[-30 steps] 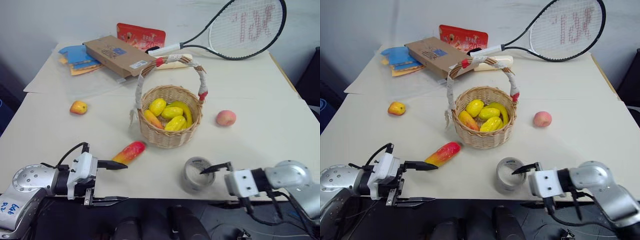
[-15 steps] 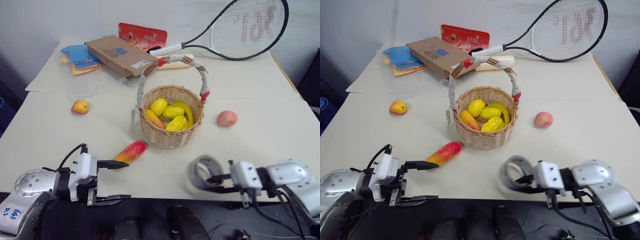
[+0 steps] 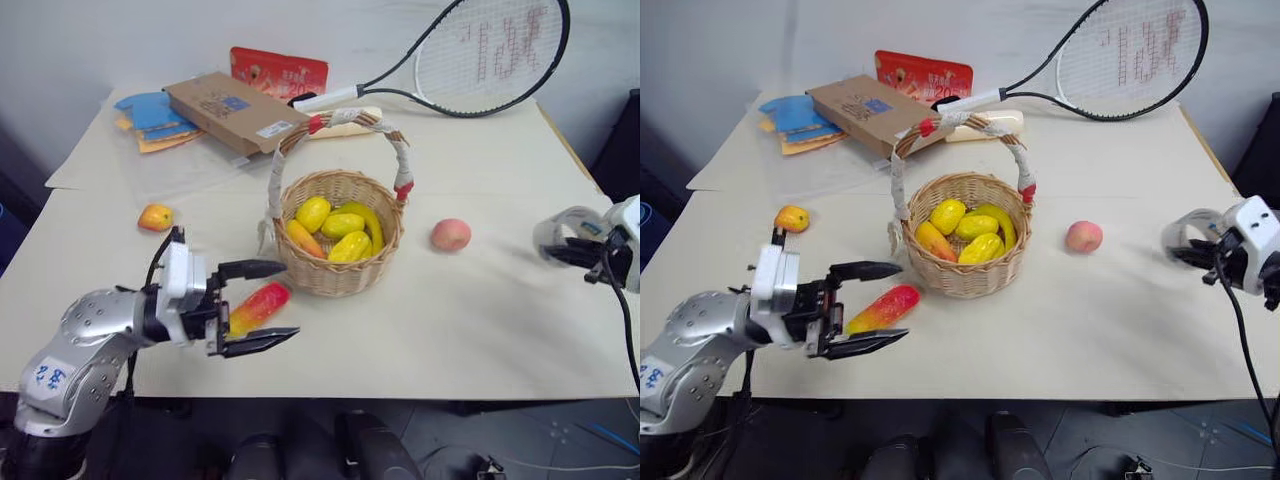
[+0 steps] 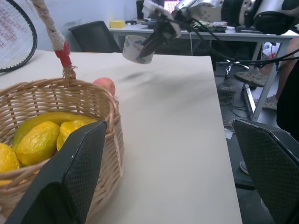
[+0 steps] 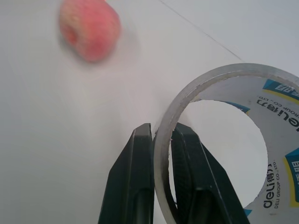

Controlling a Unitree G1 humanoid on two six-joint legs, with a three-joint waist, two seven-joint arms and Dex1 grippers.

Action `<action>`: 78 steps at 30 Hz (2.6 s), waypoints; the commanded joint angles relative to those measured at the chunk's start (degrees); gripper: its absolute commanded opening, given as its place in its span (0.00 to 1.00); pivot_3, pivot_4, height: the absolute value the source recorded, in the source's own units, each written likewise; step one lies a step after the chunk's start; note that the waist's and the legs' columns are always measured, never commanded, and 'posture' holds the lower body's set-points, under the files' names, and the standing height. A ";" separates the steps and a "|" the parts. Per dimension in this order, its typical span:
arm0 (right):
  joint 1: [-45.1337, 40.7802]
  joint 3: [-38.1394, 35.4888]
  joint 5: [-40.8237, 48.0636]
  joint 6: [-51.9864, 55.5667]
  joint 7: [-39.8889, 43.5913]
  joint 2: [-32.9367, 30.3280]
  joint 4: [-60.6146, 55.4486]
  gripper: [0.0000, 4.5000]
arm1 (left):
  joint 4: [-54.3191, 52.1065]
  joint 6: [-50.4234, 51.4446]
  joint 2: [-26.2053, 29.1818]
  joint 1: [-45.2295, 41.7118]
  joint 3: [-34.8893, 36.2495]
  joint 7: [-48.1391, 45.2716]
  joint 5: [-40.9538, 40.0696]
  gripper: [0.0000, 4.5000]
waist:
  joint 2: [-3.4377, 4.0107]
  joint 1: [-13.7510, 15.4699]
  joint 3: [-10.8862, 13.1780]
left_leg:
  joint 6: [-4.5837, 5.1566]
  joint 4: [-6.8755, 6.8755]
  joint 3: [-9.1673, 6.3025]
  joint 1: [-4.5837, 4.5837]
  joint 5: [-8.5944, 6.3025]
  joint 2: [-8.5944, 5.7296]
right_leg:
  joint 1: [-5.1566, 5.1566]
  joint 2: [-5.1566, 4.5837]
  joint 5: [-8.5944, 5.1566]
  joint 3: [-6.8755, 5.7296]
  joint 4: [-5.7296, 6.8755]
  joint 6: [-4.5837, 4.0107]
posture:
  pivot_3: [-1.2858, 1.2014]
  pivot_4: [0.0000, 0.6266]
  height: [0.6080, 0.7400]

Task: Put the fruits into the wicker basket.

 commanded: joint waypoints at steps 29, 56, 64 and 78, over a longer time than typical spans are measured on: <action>31.73 -2.39 26.44 -10.40 3.54 26.31 -66.61 0.99 | 33.99 -14.48 -1.08 29.21 41.32 10.18 12.78 1.00 | -0.16 -1.22 -0.02 | 0.14 -0.07 -0.13 0.11 -0.26 0.06 | 0.05 -0.14 -0.02 -0.18 0.16 0.12 | 0.52 0.24 1.00; 32.43 6.97 17.35 -18.02 -1.30 33.67 -63.48 0.99 | 71.63 -4.63 9.93 -36.82 3.27 15.71 28.79 1.00 | -0.77 2.04 -0.57 | 0.10 -0.13 0.17 -0.29 -0.25 0.17 | -0.05 -1.22 -0.29 -2.48 0.13 -0.35 | 0.52 0.24 1.00; 35.23 6.89 15.90 -22.76 -1.27 34.07 -60.07 0.99 | 98.55 -16.18 3.41 -52.72 -1.62 17.98 36.84 1.00 | -0.84 1.98 -0.60 | -0.16 0.39 0.50 -1.14 -0.11 0.08 | -1.02 -1.26 -0.25 -2.91 0.52 -0.26 | 0.52 0.24 1.00; 42.36 5.59 14.72 -24.88 -5.13 33.20 -63.50 0.99 | 107.29 -18.93 -2.82 -56.27 -0.56 26.34 41.54 1.00 | -0.87 2.14 -0.59 | -0.01 0.79 0.45 -1.08 -0.17 0.10 | -0.86 -1.40 -0.16 -3.17 0.84 -0.09 | 0.52 0.24 1.00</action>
